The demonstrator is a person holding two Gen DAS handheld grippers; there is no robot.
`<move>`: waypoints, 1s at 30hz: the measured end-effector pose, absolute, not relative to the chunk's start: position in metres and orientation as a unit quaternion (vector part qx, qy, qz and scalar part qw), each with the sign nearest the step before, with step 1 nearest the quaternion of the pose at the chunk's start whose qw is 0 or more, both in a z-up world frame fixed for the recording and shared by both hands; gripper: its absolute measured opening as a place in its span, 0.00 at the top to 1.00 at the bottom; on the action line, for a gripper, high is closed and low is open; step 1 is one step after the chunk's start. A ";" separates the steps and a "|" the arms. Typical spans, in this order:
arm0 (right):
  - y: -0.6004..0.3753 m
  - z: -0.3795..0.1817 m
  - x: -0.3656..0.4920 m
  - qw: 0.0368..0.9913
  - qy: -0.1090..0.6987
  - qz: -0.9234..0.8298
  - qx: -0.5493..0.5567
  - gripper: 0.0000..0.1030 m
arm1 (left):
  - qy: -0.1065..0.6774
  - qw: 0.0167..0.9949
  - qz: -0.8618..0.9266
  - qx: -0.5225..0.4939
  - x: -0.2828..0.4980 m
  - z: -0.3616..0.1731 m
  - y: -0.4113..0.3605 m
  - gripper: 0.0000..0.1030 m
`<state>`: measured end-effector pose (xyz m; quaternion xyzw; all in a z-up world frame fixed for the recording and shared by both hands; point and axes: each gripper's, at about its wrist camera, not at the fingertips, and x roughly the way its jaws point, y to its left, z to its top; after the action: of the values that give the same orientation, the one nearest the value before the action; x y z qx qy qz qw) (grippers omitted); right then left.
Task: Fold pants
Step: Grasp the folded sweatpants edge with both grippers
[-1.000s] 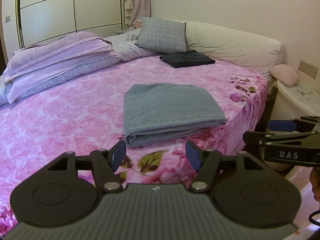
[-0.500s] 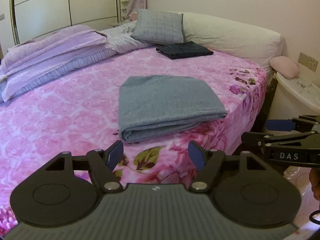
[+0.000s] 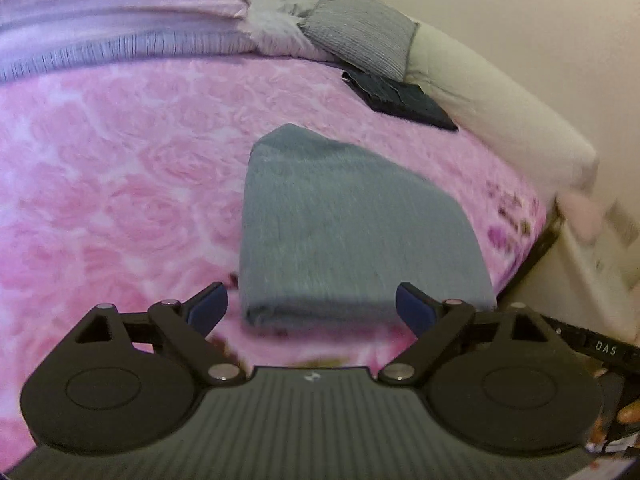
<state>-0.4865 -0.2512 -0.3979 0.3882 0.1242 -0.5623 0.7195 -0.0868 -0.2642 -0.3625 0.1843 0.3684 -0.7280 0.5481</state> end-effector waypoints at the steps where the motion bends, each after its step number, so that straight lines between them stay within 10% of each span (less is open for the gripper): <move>1: -0.266 -0.405 -0.497 0.715 0.106 -0.551 0.417 0.37 | 0.377 0.544 -0.727 0.182 -0.082 -0.367 -0.278 0.14; 26: -0.454 -0.482 -0.522 0.709 0.063 -0.381 0.591 0.24 | 0.545 0.428 -0.712 0.116 -0.047 -0.464 -0.434 0.21; 30: -0.462 -0.493 -0.520 0.714 0.055 -0.337 0.612 0.42 | 0.552 0.414 -0.715 0.117 -0.055 -0.468 -0.440 0.24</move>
<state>-0.5198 -0.4615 -0.4934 0.6116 0.0546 -0.3371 0.7137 -0.0549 -0.4401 -0.4676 0.1171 0.5516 -0.7148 0.4138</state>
